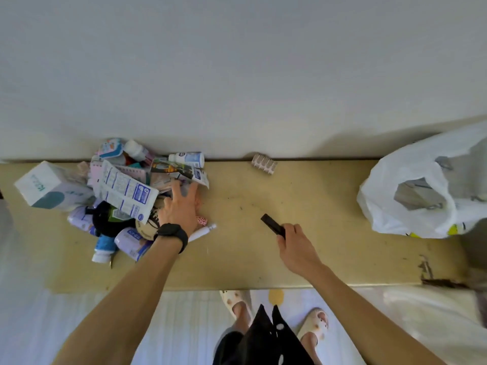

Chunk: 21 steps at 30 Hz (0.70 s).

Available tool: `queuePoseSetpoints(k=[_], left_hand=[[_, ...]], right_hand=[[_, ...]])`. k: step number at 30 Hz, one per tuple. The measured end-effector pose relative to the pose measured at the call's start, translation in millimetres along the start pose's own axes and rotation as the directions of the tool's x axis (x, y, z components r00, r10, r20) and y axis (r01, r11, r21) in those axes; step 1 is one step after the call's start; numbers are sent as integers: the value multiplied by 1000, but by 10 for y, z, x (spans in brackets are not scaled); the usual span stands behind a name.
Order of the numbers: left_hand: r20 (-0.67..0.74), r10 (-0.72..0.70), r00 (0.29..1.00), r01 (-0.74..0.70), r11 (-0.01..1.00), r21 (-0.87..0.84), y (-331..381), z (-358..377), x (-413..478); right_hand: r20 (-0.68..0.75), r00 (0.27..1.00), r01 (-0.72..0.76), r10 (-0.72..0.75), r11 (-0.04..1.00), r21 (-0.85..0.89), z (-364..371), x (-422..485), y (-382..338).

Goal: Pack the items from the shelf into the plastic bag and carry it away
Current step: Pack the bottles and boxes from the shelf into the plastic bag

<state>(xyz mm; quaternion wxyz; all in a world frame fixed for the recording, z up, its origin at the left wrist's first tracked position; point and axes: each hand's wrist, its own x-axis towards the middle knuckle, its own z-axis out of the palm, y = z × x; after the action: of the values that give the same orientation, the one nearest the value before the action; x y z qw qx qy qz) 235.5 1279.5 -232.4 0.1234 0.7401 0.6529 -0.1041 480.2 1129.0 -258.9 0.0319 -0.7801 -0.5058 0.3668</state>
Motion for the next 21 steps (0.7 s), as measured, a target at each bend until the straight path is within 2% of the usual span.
queuePoseSetpoints(k=[5,10,21], left_hand=[[15,32,999,-34,996,84,-34,-22,28],[103,56,993,-76,977,199,79,43,-80],[45,25,999,-22,997,-68,184,-194,-162]], right_hand=[[-63,998,-1,8,993,115,-139,-199,60],[-95,995,-5,24,980,197,-184,-305,23],[-114,991,-34,77,939,343,-396,-527,72]])
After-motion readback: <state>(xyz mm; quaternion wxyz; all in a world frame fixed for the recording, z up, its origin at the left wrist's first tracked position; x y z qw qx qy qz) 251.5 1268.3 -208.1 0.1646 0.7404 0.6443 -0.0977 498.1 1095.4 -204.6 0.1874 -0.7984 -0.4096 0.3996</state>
